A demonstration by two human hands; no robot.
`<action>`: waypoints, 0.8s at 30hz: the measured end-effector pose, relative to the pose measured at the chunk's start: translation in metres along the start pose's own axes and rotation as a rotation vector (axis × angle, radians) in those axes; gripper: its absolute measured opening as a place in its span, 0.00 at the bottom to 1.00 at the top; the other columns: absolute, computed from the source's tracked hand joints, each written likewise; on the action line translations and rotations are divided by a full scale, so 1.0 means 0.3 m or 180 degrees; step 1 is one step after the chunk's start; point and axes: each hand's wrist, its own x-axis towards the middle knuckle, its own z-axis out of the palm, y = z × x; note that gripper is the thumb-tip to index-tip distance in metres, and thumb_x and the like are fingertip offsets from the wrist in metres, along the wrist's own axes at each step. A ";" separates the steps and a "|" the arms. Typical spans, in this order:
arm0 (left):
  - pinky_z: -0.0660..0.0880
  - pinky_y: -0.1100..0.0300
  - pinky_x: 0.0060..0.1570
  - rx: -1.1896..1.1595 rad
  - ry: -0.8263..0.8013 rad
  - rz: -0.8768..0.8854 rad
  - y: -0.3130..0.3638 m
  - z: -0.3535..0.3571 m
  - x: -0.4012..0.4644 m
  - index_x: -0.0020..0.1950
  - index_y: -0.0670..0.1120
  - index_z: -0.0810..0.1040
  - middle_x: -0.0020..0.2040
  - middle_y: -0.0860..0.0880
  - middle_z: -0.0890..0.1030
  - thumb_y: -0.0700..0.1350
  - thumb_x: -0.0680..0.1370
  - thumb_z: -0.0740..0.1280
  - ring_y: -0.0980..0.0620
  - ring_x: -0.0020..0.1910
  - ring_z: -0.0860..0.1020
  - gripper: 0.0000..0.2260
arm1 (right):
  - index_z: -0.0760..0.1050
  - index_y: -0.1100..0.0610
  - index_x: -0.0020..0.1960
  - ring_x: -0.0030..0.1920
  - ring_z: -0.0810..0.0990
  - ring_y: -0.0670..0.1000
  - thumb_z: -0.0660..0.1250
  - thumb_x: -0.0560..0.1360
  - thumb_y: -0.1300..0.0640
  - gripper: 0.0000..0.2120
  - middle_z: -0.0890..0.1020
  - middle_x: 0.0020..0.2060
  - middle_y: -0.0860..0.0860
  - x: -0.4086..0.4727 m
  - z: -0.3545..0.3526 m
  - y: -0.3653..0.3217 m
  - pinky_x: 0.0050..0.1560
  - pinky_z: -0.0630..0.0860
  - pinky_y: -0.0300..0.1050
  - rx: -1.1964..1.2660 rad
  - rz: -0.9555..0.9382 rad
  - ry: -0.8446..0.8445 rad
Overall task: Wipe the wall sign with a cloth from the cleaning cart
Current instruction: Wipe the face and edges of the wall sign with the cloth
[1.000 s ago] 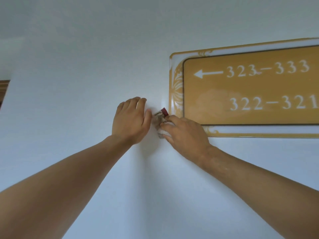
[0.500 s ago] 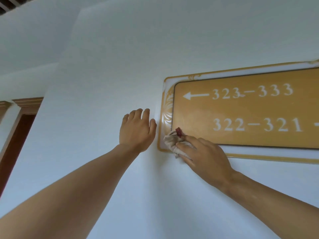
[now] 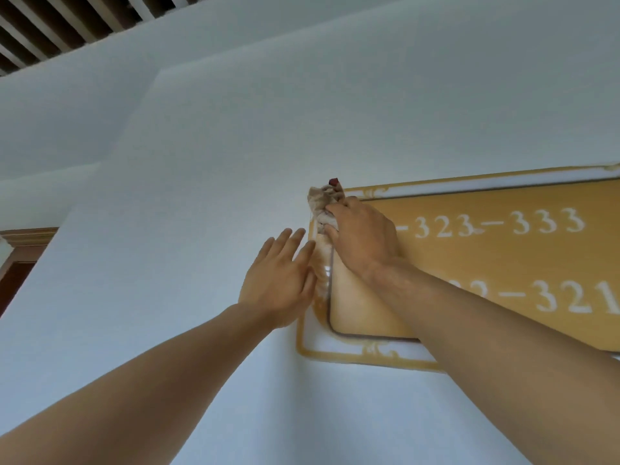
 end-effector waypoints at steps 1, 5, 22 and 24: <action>0.46 0.51 0.79 0.0063 -0.0012 0.0141 -0.021 0.010 0.017 0.80 0.48 0.56 0.81 0.46 0.56 0.53 0.81 0.46 0.46 0.80 0.51 0.27 | 0.75 0.50 0.63 0.54 0.79 0.54 0.63 0.80 0.51 0.12 0.78 0.57 0.50 0.040 0.024 -0.018 0.45 0.77 0.49 -0.0057 0.0041 0.0016; 0.49 0.53 0.78 -0.0333 0.0235 0.0244 -0.036 0.033 0.102 0.80 0.47 0.55 0.80 0.46 0.59 0.55 0.79 0.42 0.48 0.80 0.52 0.30 | 0.74 0.51 0.64 0.55 0.76 0.55 0.61 0.81 0.53 0.12 0.76 0.58 0.51 0.177 0.101 -0.070 0.48 0.73 0.48 -0.0229 0.0119 0.0137; 0.69 0.56 0.60 -0.1159 0.1092 0.0094 -0.017 0.133 0.163 0.56 0.45 0.76 0.55 0.48 0.76 0.52 0.77 0.59 0.49 0.56 0.73 0.15 | 0.71 0.58 0.66 0.56 0.77 0.57 0.60 0.81 0.46 0.19 0.79 0.58 0.55 0.338 0.149 -0.074 0.53 0.70 0.49 -0.0844 -0.0217 0.0226; 0.69 0.54 0.59 -0.1065 0.1248 0.0018 -0.005 0.119 0.169 0.52 0.46 0.76 0.50 0.48 0.77 0.56 0.75 0.57 0.48 0.55 0.73 0.17 | 0.73 0.58 0.64 0.56 0.77 0.57 0.60 0.81 0.47 0.18 0.79 0.57 0.55 0.346 0.145 -0.073 0.50 0.69 0.48 -0.0763 -0.0207 0.0175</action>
